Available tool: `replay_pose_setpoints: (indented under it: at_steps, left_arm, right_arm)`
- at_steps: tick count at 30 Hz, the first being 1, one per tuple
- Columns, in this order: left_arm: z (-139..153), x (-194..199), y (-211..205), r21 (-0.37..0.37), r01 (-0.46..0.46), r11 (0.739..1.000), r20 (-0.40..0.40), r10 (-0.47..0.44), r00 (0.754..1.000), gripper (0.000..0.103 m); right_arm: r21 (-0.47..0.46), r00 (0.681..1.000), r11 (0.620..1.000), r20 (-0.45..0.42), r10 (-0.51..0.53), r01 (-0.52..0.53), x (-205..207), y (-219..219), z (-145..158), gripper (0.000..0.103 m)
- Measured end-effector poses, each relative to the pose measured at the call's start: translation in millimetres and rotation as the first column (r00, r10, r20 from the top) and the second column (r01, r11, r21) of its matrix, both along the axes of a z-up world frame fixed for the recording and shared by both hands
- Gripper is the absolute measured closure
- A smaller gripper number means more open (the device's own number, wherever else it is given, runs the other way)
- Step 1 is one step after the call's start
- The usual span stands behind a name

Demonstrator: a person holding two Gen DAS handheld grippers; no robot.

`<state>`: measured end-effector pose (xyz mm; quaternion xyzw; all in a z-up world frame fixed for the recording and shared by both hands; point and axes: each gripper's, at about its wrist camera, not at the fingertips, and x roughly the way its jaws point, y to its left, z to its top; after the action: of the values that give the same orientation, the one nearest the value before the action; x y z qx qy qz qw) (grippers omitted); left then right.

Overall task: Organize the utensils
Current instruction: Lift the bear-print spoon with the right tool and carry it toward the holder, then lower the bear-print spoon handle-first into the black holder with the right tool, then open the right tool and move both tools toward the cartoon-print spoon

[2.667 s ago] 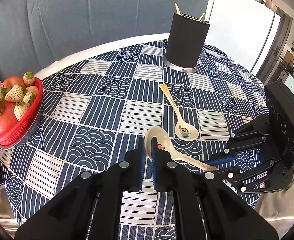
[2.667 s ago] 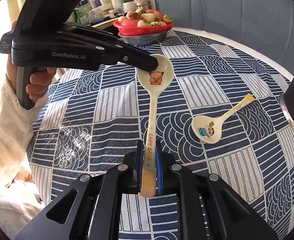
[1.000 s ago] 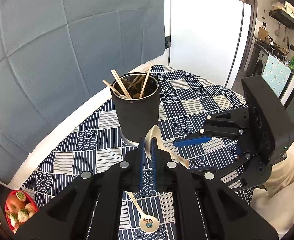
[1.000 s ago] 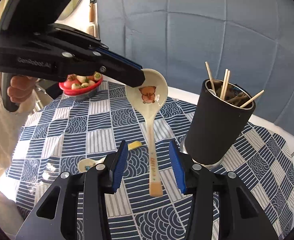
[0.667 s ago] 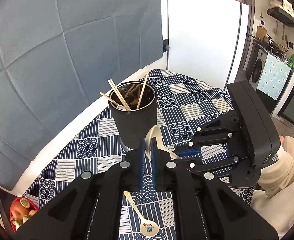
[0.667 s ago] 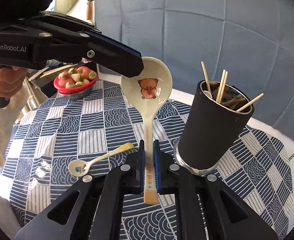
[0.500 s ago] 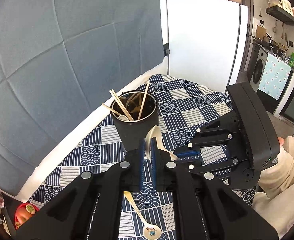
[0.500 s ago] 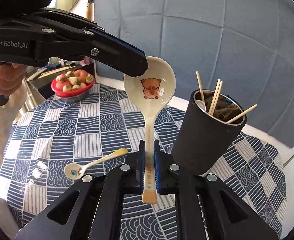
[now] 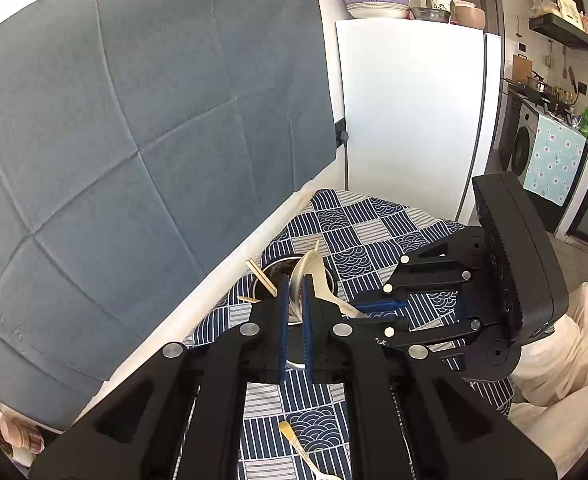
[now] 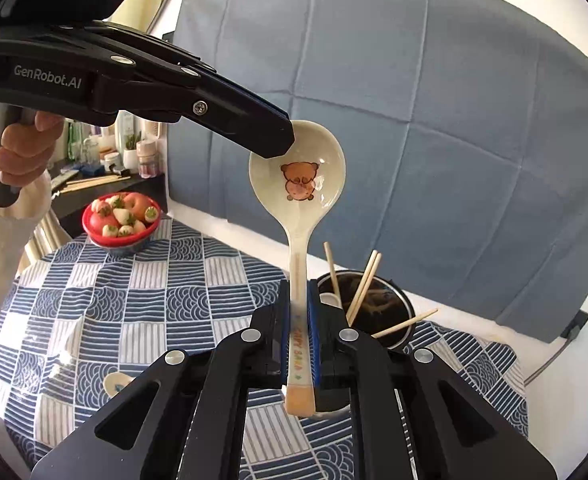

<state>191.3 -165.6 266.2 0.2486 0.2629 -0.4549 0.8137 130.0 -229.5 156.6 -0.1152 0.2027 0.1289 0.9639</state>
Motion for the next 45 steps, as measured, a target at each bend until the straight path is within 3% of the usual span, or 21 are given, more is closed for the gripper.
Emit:
replay_pose_setpoints:
  at_steps: [15,25,28,29,30,31,32,33,35,36,41,45]
  left_arm:
    - [4.5,58.8,-32.7,0.055,-0.071,0.996,-0.007,0.071,0.997,0.096]
    - [-28.2,80.3,-52.1,0.129,-0.058,0.990,-0.039,0.063,0.997,0.096]
    - [-36.5,84.9,-55.1,0.116,-0.035,0.993,-0.065,0.043,0.997,0.095]
    - [-40.9,86.6,-54.7,0.102,-0.026,0.994,-0.095,0.036,0.995,0.092]
    - [-46.0,87.3,-53.5,0.089,-0.027,0.996,-0.113,0.037,0.993,0.067]
    - [-49.5,85.4,-51.0,0.070,-0.036,0.997,-0.098,0.043,0.994,0.029]
    - [-51.2,81.7,-46.8,0.047,-0.049,0.998,-0.061,0.052,0.997,0.016]
    - [-51.3,77.6,-41.2,0.024,-0.063,0.998,-0.027,0.064,0.998,0.009]
    - [-49.3,73.3,-28.5,-0.021,-0.070,0.997,-0.016,0.069,0.997,0.009]
    - [-47.2,71.6,-21.4,-0.046,-0.084,0.995,-0.010,0.084,0.996,0.005]
    - [-39.5,59.0,14.3,-0.141,-0.155,0.978,0.032,0.161,0.986,0.006]
    - [-43.4,49.4,34.8,-0.144,-0.197,0.970,0.031,0.203,0.979,0.006]
  right_arm:
    - [0.040,0.999,0.999,0.052,0.010,-0.012,67.6,-26.0,-1.9,0.095]
    - [0.072,1.000,0.997,-0.005,0.010,-0.009,93.6,-36.0,-34.8,0.095]
    - [0.081,1.000,0.997,0.001,-0.013,0.013,94.4,-40.8,-42.8,0.094]
    - [0.091,1.000,0.996,0.001,-0.020,0.020,94.4,-43.3,-45.4,0.085]
    - [0.099,0.999,0.995,0.001,-0.034,0.034,93.5,-46.2,-48.1,0.073]
    - [0.104,0.998,0.993,0.005,-0.056,0.056,91.3,-49.3,-50.5,0.041]
    - [0.115,0.998,0.992,0.022,-0.056,0.053,87.3,-52.1,-51.6,0.030]
    - [0.120,0.997,0.991,0.045,-0.063,0.057,80.8,-53.7,-51.4,0.029]
    - [0.099,0.992,0.991,0.082,-0.097,0.089,70.1,-55.5,-48.2,0.013]
    - [0.085,0.988,0.991,0.105,-0.112,0.104,64.3,-55.9,-46.1,0.012]
    - [0.047,0.979,0.990,0.150,-0.136,0.130,41.8,-60.5,-33.7,0.011]
    - [0.056,0.976,0.988,0.155,-0.150,0.143,31.3,-61.2,-27.5,0.010]
